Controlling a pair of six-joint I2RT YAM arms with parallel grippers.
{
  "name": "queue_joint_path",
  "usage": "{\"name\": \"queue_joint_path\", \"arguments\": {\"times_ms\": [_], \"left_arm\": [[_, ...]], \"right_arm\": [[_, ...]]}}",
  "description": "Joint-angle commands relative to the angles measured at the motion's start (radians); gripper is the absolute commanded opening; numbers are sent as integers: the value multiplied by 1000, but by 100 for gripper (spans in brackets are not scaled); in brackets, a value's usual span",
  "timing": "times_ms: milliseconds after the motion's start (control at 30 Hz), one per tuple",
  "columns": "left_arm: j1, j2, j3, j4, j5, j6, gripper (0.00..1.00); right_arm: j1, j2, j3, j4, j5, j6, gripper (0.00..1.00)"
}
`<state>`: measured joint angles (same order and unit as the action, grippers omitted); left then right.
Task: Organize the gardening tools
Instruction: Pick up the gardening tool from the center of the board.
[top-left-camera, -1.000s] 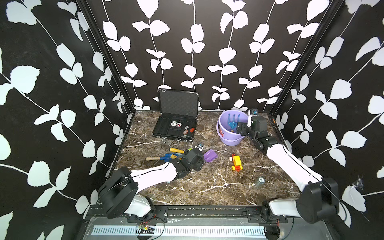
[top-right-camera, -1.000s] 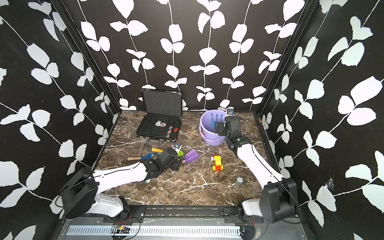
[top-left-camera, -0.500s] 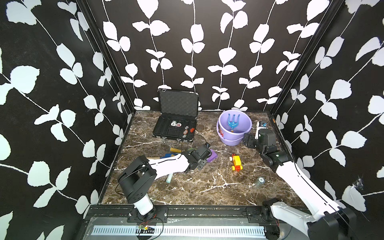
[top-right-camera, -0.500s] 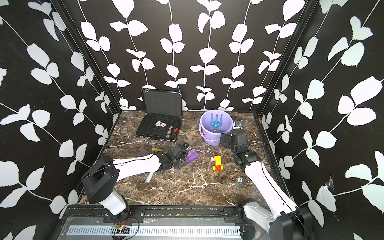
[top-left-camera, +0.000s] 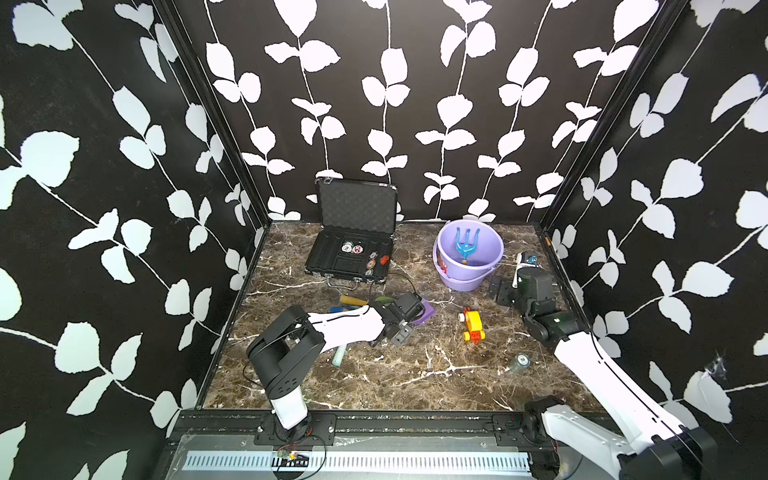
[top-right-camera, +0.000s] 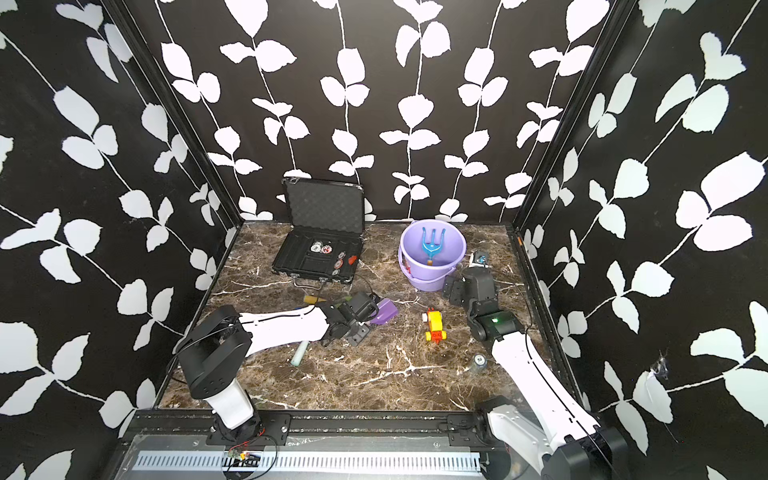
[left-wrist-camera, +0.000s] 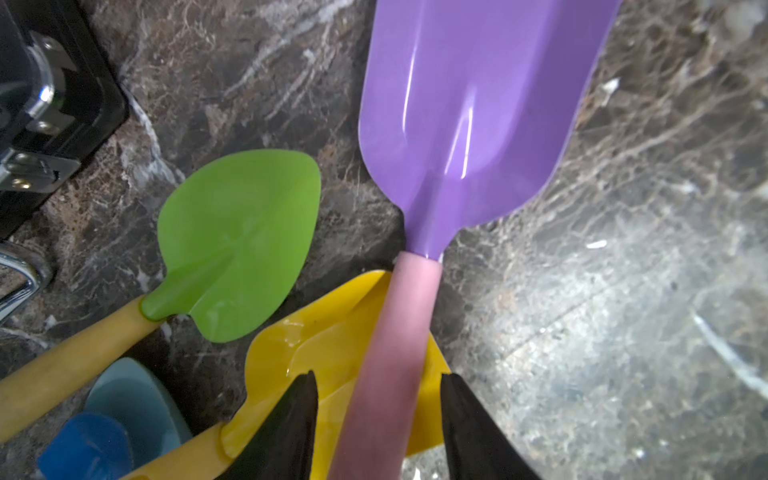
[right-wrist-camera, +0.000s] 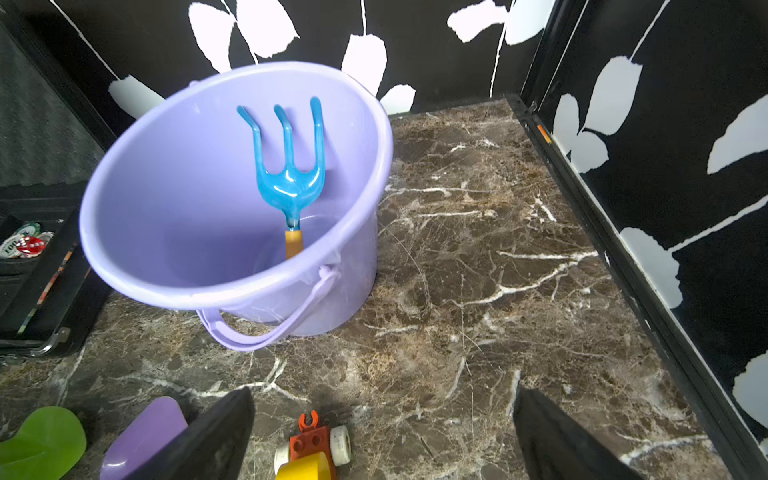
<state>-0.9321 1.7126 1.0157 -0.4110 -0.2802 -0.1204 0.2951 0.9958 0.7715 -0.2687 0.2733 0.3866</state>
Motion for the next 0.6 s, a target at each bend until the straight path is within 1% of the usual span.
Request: {"name": "queue_joint_path", "arguments": {"times_ms": [0, 133, 333, 433, 567], "left_arm": [[6, -21, 13, -31, -15, 19, 50], [6, -2, 10, -17, -15, 29, 49], [6, 22, 25, -13, -11, 38, 42], [6, 28, 24, -14, -7, 38, 41], [6, 40, 21, -4, -7, 43, 36]], "right_arm": [[-1, 0, -2, 1, 7, 27, 100], [0, -1, -7, -8, -9, 40, 100], [-1, -20, -26, 11, -34, 57, 99], [0, -16, -25, 15, -44, 60, 99], [-1, -5, -18, 13, -50, 60, 99]]}}
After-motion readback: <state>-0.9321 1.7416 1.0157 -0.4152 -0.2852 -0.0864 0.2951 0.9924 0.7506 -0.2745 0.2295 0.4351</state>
